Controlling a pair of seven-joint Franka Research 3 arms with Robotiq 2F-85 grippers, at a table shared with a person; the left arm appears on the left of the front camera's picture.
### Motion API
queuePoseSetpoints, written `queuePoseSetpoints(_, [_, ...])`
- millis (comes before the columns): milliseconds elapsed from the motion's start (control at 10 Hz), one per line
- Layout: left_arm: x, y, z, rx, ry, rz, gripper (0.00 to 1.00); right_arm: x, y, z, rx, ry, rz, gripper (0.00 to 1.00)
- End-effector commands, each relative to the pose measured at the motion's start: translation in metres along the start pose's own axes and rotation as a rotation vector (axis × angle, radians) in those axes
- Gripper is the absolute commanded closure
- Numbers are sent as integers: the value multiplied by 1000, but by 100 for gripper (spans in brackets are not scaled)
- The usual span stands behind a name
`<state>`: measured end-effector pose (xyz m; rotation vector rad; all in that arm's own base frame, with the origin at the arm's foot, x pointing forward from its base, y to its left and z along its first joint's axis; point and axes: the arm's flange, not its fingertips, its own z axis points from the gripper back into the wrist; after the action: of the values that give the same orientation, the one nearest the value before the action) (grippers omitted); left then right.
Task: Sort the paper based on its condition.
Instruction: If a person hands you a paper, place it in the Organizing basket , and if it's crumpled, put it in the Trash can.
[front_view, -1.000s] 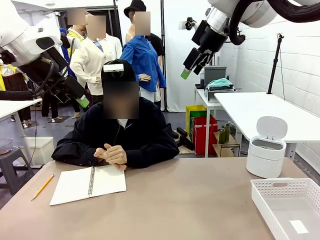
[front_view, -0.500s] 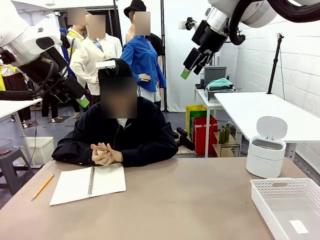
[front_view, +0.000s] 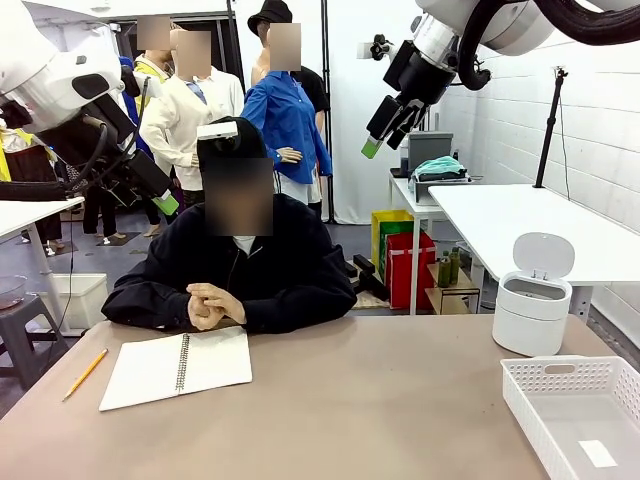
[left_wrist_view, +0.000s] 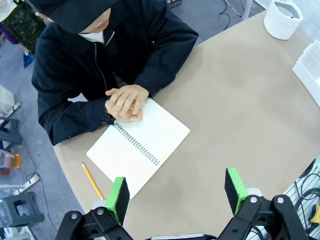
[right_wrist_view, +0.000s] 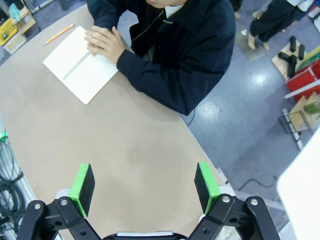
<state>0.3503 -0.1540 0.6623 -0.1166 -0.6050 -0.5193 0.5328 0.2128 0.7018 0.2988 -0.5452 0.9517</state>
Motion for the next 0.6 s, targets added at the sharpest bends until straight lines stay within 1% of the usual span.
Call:
queuePoseSetpoints(0, [0,1,1,9,0,-4,0,0,0,0,-2,1,-2,0])
queuePoseSetpoints(500, [0,1,1,9,0,-4,0,0,0,0,-2,1,-2,0])
